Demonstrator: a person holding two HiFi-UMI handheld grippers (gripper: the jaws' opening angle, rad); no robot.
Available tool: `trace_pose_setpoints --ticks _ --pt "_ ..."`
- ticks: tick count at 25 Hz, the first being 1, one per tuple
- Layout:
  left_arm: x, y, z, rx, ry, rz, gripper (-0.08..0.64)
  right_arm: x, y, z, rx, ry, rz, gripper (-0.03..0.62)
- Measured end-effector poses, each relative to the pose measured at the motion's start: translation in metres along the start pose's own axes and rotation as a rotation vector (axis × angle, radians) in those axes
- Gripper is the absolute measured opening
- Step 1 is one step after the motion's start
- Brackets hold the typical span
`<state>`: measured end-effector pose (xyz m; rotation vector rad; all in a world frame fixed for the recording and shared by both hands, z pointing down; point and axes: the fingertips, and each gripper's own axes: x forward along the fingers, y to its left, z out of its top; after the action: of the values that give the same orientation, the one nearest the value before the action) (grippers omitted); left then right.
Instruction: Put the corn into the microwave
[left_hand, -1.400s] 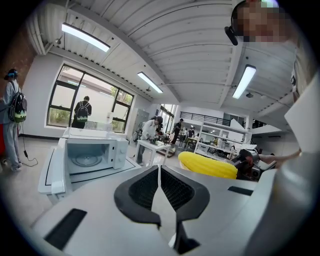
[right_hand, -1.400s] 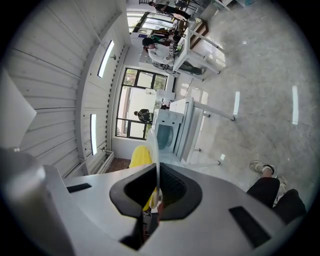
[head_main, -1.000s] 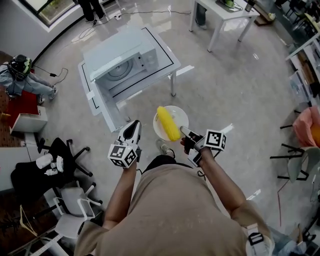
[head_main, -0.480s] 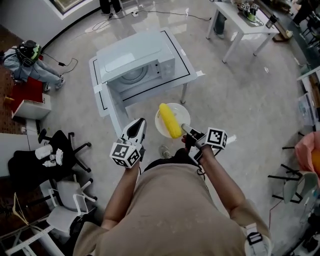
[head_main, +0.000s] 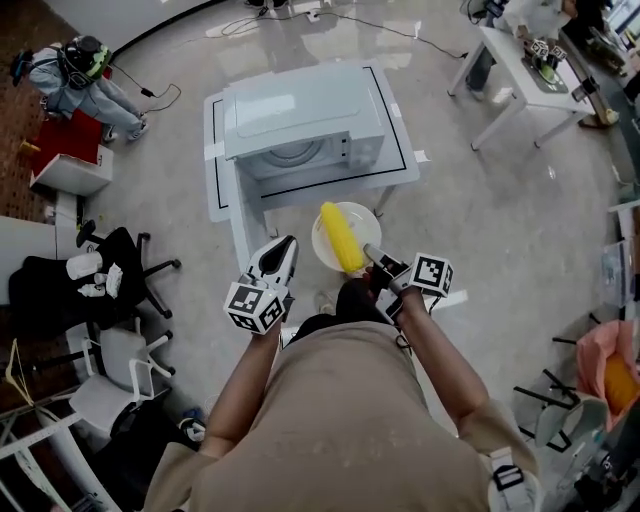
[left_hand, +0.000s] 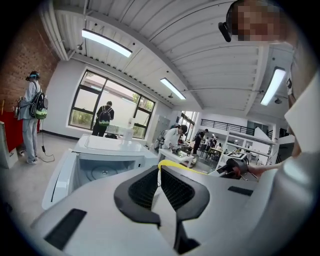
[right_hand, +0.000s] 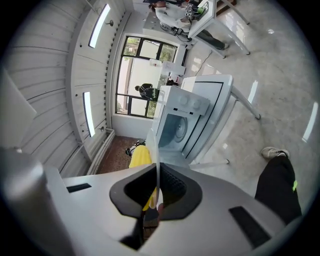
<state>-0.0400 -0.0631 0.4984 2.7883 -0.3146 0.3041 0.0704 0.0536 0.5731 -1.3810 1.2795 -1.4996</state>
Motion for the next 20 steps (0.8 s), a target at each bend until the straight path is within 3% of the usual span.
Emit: trace_pose_setpoints --ticks 7,20 --pt "0.036 0.026 0.008 -0.036 0.007 0.093 0.006 0.048 -0.003 0.045 -0.033 0.095 -0.015 0.015" --pt "0.084 0.082 0.001 -0.020 0.048 0.236 0.006 0.147 -0.042 0.095 -0.052 0.215 -0.037 0.015"
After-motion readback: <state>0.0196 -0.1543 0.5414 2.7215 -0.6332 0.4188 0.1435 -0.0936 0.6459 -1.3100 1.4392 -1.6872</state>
